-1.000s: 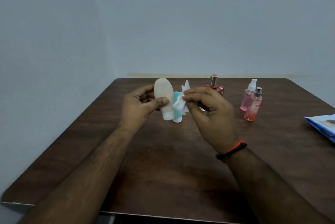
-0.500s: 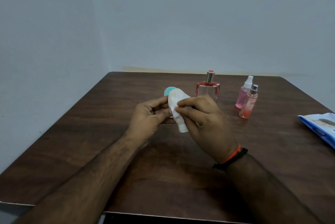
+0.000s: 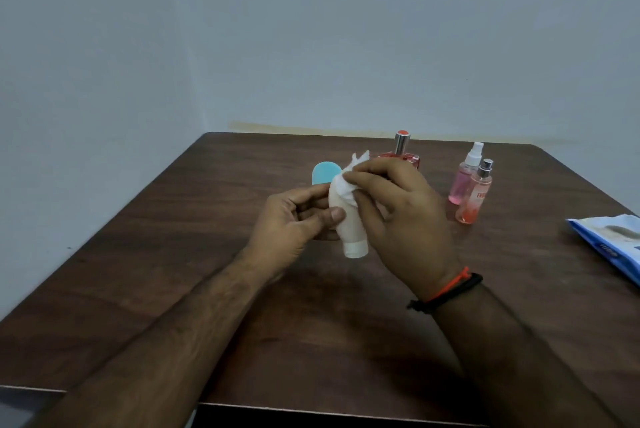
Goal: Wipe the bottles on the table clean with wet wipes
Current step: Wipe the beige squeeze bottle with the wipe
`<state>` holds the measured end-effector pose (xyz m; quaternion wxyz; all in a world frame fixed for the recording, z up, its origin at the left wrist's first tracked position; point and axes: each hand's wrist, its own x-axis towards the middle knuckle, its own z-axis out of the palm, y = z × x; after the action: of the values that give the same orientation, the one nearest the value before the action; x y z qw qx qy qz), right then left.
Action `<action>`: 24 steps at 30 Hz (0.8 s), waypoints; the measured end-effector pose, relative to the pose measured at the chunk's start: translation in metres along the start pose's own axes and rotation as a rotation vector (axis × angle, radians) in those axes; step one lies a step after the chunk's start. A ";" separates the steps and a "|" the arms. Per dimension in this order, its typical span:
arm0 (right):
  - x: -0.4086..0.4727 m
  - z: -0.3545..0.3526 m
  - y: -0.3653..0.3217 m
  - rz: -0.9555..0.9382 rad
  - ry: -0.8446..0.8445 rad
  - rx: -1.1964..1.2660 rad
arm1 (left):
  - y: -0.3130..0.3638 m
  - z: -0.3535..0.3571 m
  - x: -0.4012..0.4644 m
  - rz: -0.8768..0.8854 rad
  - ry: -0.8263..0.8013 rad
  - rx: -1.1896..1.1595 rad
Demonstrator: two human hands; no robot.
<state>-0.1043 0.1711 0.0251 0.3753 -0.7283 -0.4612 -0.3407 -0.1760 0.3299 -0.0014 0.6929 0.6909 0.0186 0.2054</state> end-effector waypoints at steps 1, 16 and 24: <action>0.001 0.003 -0.003 -0.022 -0.016 -0.022 | 0.000 0.000 0.000 -0.003 -0.003 -0.008; -0.010 -0.027 0.015 0.272 -0.055 0.211 | -0.001 -0.007 0.004 0.000 0.013 -0.091; -0.002 -0.003 0.005 0.210 -0.020 0.223 | -0.006 -0.005 0.004 -0.012 0.003 -0.172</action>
<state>-0.1008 0.1656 0.0237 0.4831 -0.7296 -0.4210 -0.2389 -0.1728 0.3363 -0.0063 0.7510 0.6284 0.0060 0.2028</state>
